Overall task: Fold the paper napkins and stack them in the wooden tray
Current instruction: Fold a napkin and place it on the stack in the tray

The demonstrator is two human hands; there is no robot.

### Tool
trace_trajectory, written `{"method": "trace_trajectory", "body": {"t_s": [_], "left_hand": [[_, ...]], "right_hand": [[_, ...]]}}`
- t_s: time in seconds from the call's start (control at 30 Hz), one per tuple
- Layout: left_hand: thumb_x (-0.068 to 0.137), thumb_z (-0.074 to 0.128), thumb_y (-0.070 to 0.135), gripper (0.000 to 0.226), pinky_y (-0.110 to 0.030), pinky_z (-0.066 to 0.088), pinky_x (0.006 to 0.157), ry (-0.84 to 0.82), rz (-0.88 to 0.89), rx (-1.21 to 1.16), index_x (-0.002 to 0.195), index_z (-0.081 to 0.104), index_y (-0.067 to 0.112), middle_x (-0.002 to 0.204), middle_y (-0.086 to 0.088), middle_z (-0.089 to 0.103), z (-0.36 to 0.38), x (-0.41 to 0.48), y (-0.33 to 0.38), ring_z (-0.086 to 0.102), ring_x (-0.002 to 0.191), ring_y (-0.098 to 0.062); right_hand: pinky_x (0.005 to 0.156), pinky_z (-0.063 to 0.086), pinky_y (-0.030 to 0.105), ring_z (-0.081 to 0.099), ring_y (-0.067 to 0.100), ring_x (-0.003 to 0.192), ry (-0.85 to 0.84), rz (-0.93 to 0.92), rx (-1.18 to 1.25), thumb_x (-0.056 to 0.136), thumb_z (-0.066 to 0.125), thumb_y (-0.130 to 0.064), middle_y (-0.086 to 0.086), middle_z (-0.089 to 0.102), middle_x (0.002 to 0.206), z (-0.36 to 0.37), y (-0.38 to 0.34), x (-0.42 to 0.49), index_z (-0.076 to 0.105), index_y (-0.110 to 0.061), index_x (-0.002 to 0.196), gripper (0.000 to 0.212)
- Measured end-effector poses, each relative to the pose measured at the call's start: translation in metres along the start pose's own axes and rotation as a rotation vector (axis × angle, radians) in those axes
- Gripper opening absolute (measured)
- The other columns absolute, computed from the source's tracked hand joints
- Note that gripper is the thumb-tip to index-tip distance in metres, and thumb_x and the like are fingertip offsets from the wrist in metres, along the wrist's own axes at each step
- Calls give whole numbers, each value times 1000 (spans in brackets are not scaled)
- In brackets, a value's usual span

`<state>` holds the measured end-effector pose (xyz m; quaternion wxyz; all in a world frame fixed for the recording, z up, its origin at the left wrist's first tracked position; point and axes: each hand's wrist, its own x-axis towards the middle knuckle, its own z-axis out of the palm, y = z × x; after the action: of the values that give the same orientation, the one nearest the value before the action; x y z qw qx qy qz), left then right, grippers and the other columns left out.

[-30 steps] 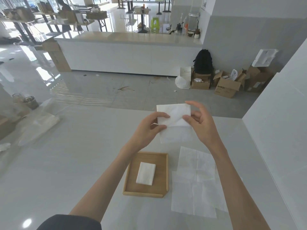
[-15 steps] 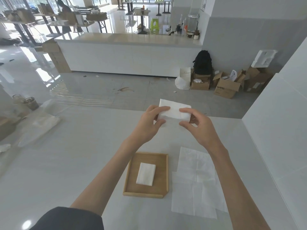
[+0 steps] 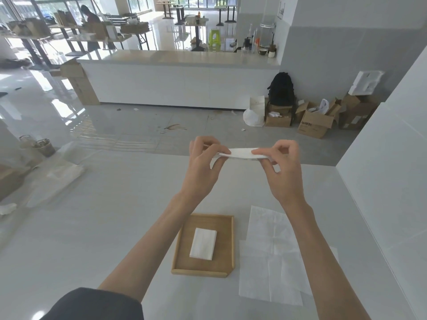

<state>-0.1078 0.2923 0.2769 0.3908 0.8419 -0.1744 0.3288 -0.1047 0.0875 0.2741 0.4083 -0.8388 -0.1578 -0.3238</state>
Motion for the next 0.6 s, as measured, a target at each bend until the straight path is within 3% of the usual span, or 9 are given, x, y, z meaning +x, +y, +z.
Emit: {"method": "trace_trajectory", "body": {"t_s": [0.07, 0.13, 0.27, 0.33, 0.43, 0.5, 0.6], "left_hand": [[88, 67, -6, 18, -14, 39, 87, 70, 78, 28, 100, 72, 6, 101, -7, 55, 1, -2, 1, 53, 94, -25], [88, 64, -10, 27, -19, 41, 84, 131, 215, 74, 106, 69, 10, 99, -7, 54, 5, -5, 0, 53, 89, -27], [90, 60, -11, 32, -31, 42, 82, 170, 433, 195, 108, 61, 16, 102, -1, 47, 13, -22, -3, 49, 90, -26], [94, 57, -7, 28, -33, 42, 82, 177, 468, 245, 107, 61, 17, 101, -2, 46, 16, -34, -3, 49, 91, -26], [87, 59, -12, 39, -36, 43, 84, 114, 489, 289, 114, 60, 17, 101, -2, 45, 19, -61, -2, 49, 92, -26], [79, 58, -12, 50, -39, 46, 86, 40, 387, 265, 119, 57, 18, 104, 0, 47, 16, -82, 0, 50, 95, -25], [92, 61, 18, 38, -32, 45, 96, 64, -162, -53, 127, 49, 23, 116, 11, 50, 1, -89, 17, 51, 110, -13]], "right_hand": [[70, 47, 13, 51, -5, 85, 72, 71, 75, 94, 67, -6, -2, 48, 96, 2, -6, -2, 76, -23, 108, 24], [66, 54, 23, 61, 4, 78, 52, 287, 326, 98, 60, -6, -5, 62, 95, 3, -15, -3, 74, -25, 106, 25], [70, 62, 36, 70, 27, 89, -113, 706, 927, 104, 39, -8, 12, 69, 110, -1, -26, -3, 72, -6, 102, 34], [71, 62, 36, 70, 28, 93, -141, 770, 980, 106, 41, -18, 14, 68, 112, 0, -25, -2, 72, -4, 100, 35], [72, 60, 31, 70, 28, 99, -149, 693, 779, 100, 59, -14, 11, 71, 109, 9, -24, 0, 71, -10, 112, 17], [70, 59, 25, 71, 17, 91, -218, 617, 694, 97, 64, -9, 13, 73, 104, 12, -23, 6, 64, -20, 127, 33], [70, 57, 23, 69, 13, 80, -417, 469, 611, 94, 68, -9, 21, 74, 96, 6, -24, 22, 52, -32, 141, 54]]}}
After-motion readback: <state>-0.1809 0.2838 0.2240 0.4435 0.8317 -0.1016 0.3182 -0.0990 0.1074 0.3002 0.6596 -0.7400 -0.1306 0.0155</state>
